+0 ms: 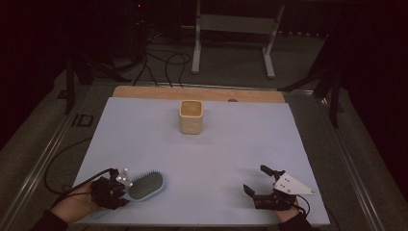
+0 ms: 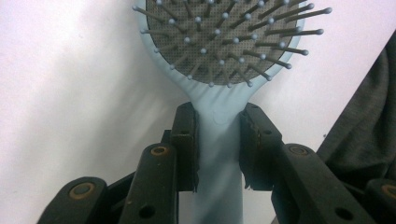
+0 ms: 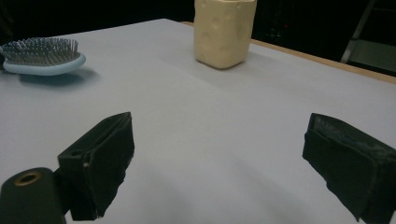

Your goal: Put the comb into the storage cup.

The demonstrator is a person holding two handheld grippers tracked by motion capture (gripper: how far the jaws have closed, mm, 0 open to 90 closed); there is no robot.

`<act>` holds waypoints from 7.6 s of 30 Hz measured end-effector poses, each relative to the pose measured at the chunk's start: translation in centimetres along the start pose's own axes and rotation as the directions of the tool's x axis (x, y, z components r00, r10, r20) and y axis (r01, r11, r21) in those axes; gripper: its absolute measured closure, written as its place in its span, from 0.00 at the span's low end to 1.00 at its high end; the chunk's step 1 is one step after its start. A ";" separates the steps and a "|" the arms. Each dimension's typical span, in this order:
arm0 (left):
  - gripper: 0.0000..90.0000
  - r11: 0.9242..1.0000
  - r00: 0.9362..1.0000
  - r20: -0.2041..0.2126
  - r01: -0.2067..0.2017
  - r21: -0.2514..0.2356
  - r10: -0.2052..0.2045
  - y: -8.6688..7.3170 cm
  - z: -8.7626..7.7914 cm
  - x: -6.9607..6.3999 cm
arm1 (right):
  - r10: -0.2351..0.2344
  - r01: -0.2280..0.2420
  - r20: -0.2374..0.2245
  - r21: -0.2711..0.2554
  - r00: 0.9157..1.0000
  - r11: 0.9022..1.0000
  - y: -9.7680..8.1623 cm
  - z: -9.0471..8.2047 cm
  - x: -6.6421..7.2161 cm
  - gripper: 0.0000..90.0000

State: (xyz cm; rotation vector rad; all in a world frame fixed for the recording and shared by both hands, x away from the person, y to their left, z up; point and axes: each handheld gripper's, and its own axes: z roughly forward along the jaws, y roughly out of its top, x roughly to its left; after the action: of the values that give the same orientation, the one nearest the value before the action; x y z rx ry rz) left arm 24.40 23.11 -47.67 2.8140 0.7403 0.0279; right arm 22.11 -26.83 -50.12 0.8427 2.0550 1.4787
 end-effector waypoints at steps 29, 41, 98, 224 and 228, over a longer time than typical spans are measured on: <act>0.78 0.965 0.998 -0.051 0.032 -0.261 -0.047 3.1 -2.2 -0.3 | 0.012 -0.012 -0.002 -0.003 1.000 1.000 0.0 0.1 -0.1 0.10; 0.78 0.932 0.995 -0.081 0.021 -0.361 -0.053 4.4 -3.1 -0.5 | 0.014 -0.014 -0.003 -0.006 1.000 1.000 0.0 0.0 -0.1 0.10; 0.78 0.682 0.962 -0.135 0.065 -0.728 -0.236 13.0 -6.1 1.8 | 0.015 -0.015 -0.008 -0.006 1.000 1.000 0.0 0.1 -0.1 0.10; 0.78 0.357 0.917 -0.008 0.147 -0.922 -0.398 24.1 1.4 12.5 | 0.041 -0.042 -0.038 -0.026 0.998 0.999 -0.2 -0.1 -0.4 0.10; 0.77 0.366 0.918 -0.013 0.146 -0.919 -0.397 24.2 1.7 12.2 | 0.047 -0.048 -0.042 -0.023 0.998 0.999 -0.2 -0.1 -0.4 0.10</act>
State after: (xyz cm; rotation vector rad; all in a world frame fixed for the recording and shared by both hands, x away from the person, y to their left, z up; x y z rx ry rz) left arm 46.86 8.25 -44.33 1.5890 0.8746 0.5526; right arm 22.33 -27.21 -50.28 0.8636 2.0559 1.5556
